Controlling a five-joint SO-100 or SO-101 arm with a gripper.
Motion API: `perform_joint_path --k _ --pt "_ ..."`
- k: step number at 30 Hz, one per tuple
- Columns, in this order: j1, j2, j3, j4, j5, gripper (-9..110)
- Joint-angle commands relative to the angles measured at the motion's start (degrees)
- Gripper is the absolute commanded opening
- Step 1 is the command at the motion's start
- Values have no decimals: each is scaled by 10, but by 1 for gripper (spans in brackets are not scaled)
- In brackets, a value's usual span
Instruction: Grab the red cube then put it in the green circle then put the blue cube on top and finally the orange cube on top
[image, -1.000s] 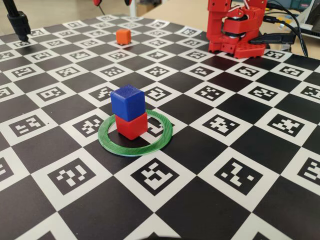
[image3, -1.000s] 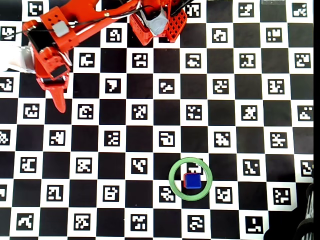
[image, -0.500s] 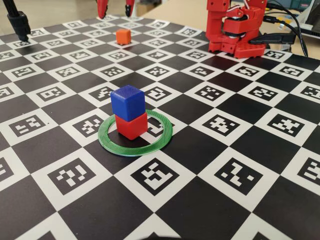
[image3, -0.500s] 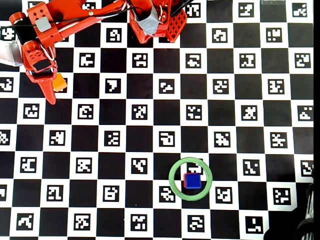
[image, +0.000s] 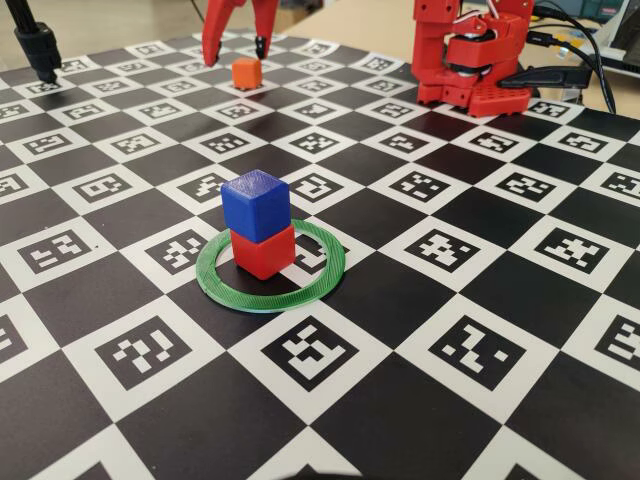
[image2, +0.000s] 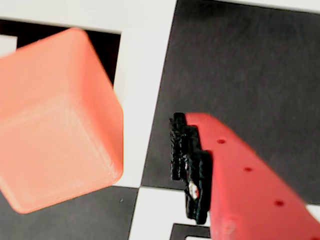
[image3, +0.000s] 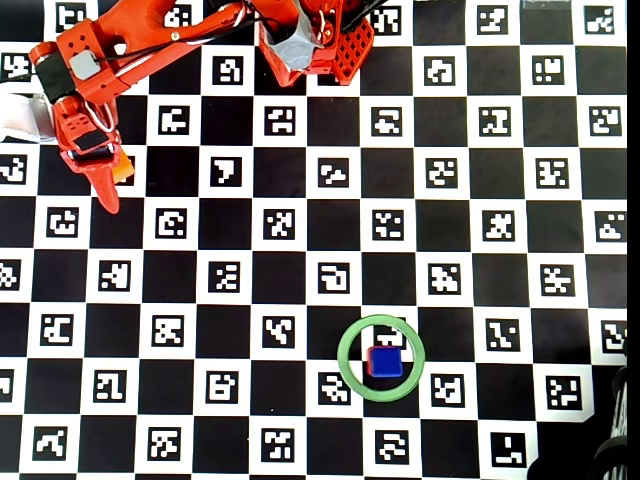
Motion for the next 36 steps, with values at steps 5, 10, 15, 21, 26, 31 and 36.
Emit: perform_joint_path --k 5,10,15,21,26,31,36 --pt "6 7 8 -32 -4 52" --pt "4 3 15 -43 -6 52" --pt "4 2 19 -53 -13 52" --pt "3 2 17 -53 -33 52" --pt "0 4 13 -49 -60 52" --pt "-6 5 4 -46 -85 52" --pt "-14 13 3 -44 -114 52"
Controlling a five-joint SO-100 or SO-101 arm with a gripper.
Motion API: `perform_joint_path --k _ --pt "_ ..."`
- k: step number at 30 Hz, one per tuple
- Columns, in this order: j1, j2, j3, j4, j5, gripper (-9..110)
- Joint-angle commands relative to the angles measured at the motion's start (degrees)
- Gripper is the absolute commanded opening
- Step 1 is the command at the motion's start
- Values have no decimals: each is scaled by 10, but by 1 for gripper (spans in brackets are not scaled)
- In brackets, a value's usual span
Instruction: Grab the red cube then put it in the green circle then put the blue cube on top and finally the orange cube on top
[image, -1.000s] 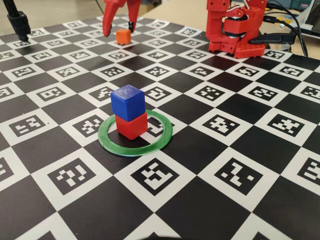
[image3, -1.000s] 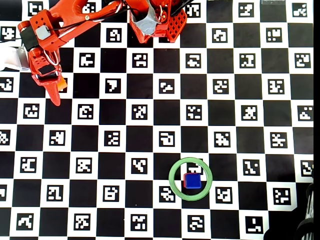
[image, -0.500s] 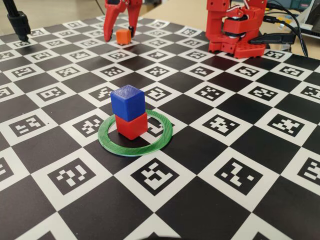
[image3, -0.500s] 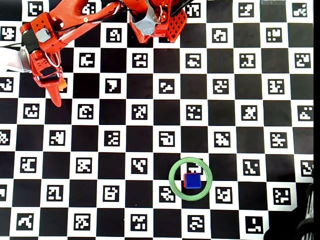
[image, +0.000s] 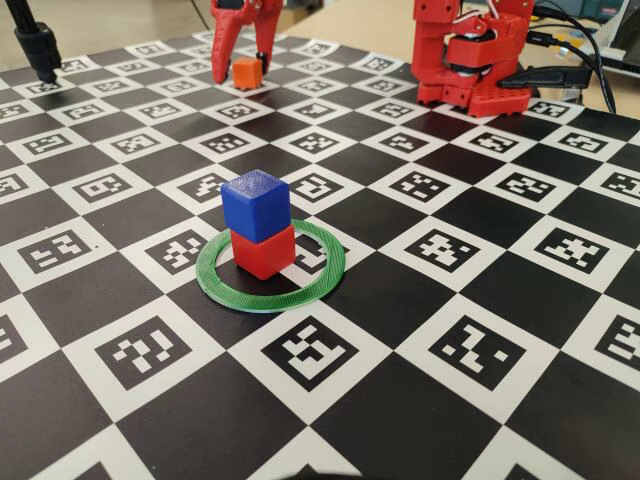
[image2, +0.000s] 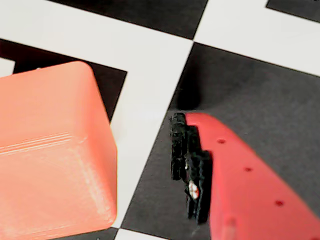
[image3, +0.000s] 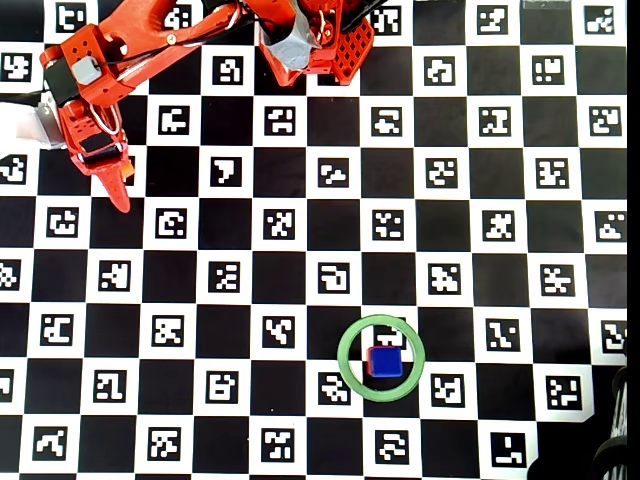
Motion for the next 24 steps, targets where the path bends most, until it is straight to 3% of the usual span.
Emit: perform_joint_path --k 1,18,24 --pt "-10 30 -24 4 -17 52" --pt "-11 37 -24 -7 -69 50" --pt "-9 37 -19 -10 -74 35"
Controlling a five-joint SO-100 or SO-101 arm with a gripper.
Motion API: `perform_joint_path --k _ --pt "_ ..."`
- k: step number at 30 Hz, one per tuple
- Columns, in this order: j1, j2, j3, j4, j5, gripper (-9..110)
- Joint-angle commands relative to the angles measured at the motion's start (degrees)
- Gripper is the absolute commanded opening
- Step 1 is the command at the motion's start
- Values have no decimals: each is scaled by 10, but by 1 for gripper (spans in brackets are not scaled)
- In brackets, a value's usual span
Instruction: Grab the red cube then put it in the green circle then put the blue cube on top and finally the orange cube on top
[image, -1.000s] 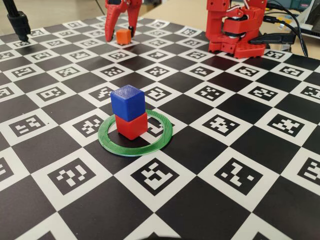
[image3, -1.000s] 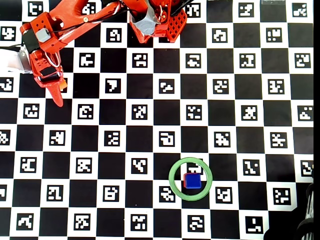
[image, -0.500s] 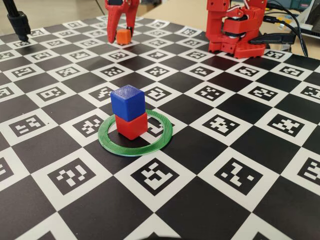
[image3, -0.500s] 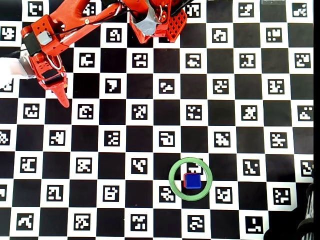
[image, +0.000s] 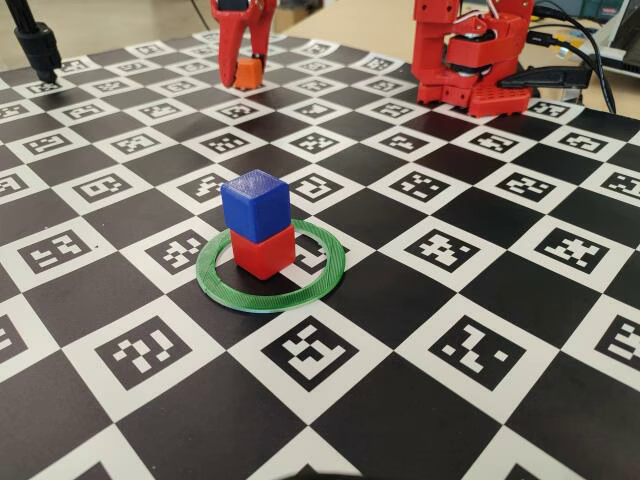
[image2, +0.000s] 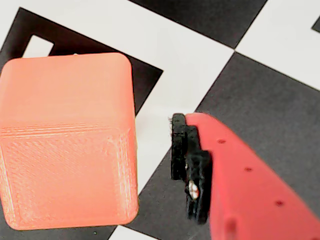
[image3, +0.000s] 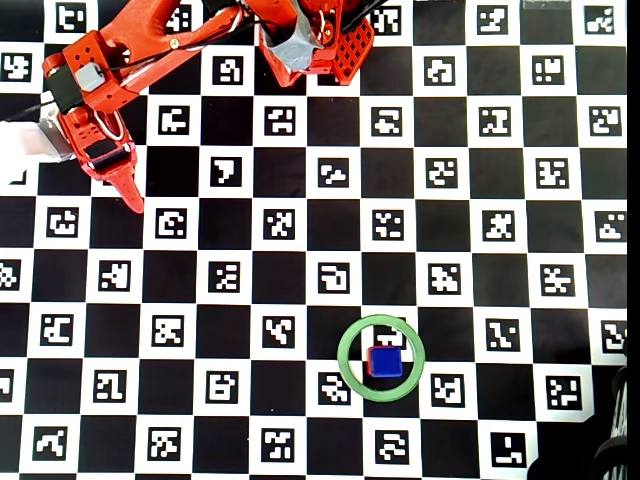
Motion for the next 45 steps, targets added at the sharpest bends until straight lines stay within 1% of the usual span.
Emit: perform_joint_path --k 1,6,10,24,36,40,45 --pt "0 37 -19 -11 -3 32" --pt "0 37 -18 -15 -2 17" --pt "0 37 -18 -18 0 10" --pt "0 40 -33 0 17 6" --pt "-1 65 -166 139 28 6" --pt "-6 81 -219 214 35 5" --pt "-27 85 -301 307 70 4"
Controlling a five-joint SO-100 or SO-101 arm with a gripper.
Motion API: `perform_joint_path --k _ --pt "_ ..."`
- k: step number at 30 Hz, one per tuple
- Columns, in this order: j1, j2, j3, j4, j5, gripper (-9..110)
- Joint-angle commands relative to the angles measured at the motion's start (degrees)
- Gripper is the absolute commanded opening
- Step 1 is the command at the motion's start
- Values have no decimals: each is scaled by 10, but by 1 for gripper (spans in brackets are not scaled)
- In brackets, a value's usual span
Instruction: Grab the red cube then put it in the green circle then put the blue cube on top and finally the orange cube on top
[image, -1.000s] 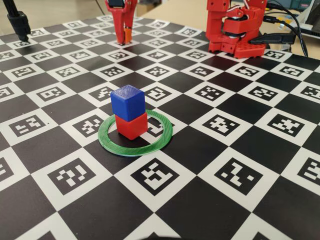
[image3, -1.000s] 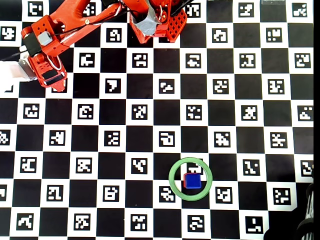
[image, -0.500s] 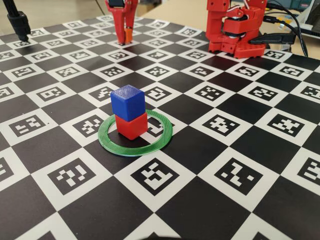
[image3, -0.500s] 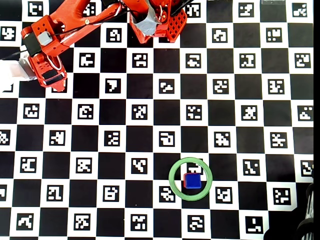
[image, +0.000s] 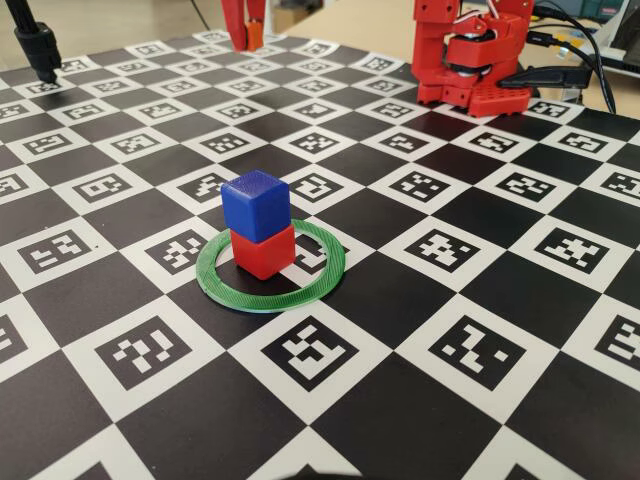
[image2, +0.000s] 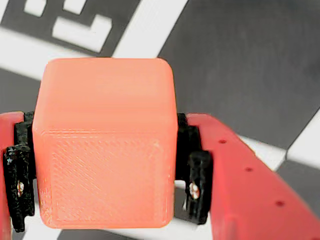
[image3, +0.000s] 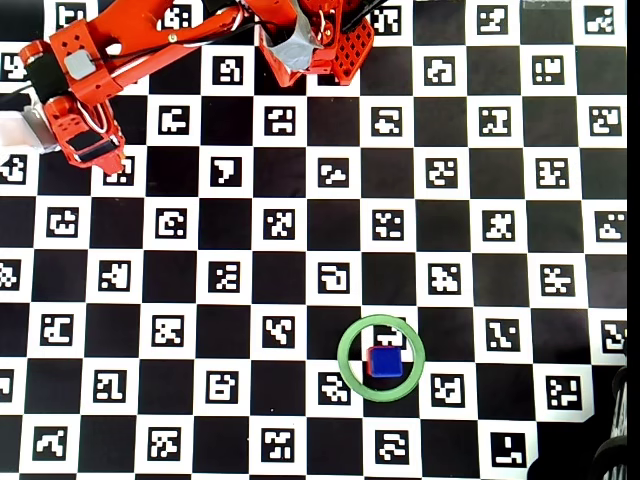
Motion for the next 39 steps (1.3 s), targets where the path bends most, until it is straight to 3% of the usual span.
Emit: perform_joint_path --k 1,11,17,29,39 --pt "-22 86 -98 52 24 4" --pt "-73 113 -193 140 76 4" --pt "-127 159 -149 143 160 4" --pt "-339 158 -131 143 425 2" --pt "-529 54 -235 144 630 2"
